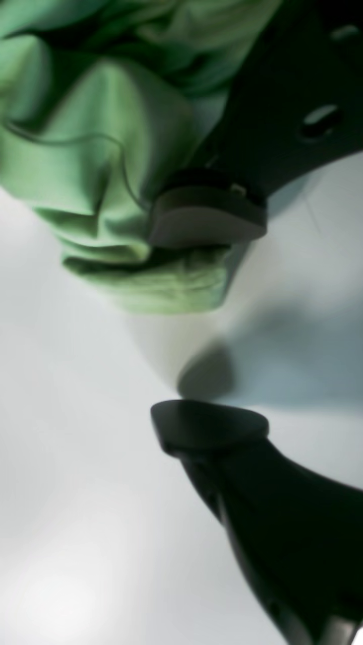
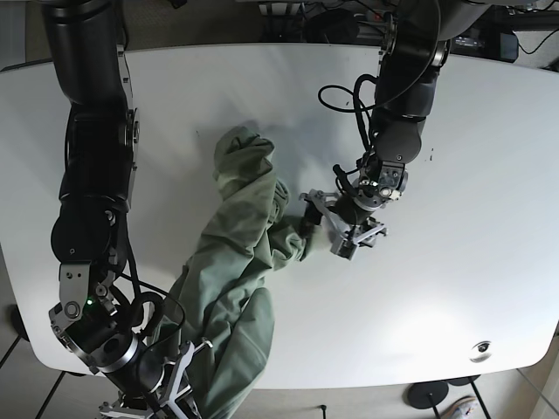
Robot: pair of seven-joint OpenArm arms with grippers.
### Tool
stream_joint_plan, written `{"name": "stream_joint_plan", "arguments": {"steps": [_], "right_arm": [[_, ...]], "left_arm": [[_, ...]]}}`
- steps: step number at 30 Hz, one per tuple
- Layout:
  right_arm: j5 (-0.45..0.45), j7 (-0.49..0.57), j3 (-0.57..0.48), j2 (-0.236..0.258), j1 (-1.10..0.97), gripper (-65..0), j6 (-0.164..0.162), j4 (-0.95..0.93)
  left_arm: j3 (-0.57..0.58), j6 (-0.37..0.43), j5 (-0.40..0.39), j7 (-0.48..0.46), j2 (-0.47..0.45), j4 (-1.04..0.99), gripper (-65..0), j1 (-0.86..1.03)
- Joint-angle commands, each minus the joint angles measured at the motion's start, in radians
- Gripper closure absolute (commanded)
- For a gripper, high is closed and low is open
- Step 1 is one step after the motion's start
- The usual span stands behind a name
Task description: Fold the T-shirt properly
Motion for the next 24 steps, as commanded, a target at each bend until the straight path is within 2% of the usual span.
{"name": "stream_joint_plan", "arguments": {"steps": [1,3,4,5,6,10,13,16,21,23,24], "right_arm": [[0.008,0.034,0.037,-0.008,0.042,-2.2,-0.010,0.022],[0.008,0.033,0.070,-0.039,0.044,-2.2,-0.010,0.022],[0.008,0.033,0.077,-0.039,0.042,-2.2,-0.010,0.021],[0.008,0.033,0.078,-0.039,0.035,-2.2,-0.010,0.019],[0.008,0.034,0.078,-0.037,0.021,-2.2,-0.010,0.019],[0.008,0.036,0.080,-0.036,0.007,-2.4,-0.010,0.021],[0.007,0.036,0.083,-0.036,-0.007,-2.4,-0.010,0.022],[0.007,0.036,0.141,-0.037,-0.013,-2.4,-0.010,0.048],[0.000,0.036,0.202,-0.036,-0.007,-2.4,-0.014,0.033],[-0.001,0.036,0.207,-0.034,0.033,-2.4,-0.020,-0.039],[-0.003,0.038,0.209,-0.034,0.065,-2.4,-0.034,-0.105]], "left_arm": [[-0.015,-0.087,-0.009,0.041,0.011,-0.015,-43.5,-0.022],[-0.044,-0.104,-0.009,0.050,0.011,-0.018,-43.3,-0.022],[-0.044,-0.106,-0.008,0.051,0.007,-0.020,-43.2,-0.022],[-0.044,-0.106,-0.003,0.051,0.005,-0.020,-40.4,-0.021],[-0.044,-0.106,-0.002,0.051,0.002,-0.020,-34.9,-0.019],[-0.043,-0.106,-0.002,0.048,-0.032,-0.055,-2.1,-0.024],[-0.078,-0.107,-0.009,0.048,-0.071,0.002,0.0,-0.019],[-0.159,-0.126,-0.009,0.056,-0.094,0.115,0.0,-0.010],[-0.301,-0.198,-0.006,0.228,-0.121,0.336,0.0,-0.013],[-0.330,-0.202,-0.002,0.292,-0.136,0.391,0.0,-0.084],[-0.330,-0.201,-0.005,0.341,-0.162,0.394,0.0,-0.142]]}}
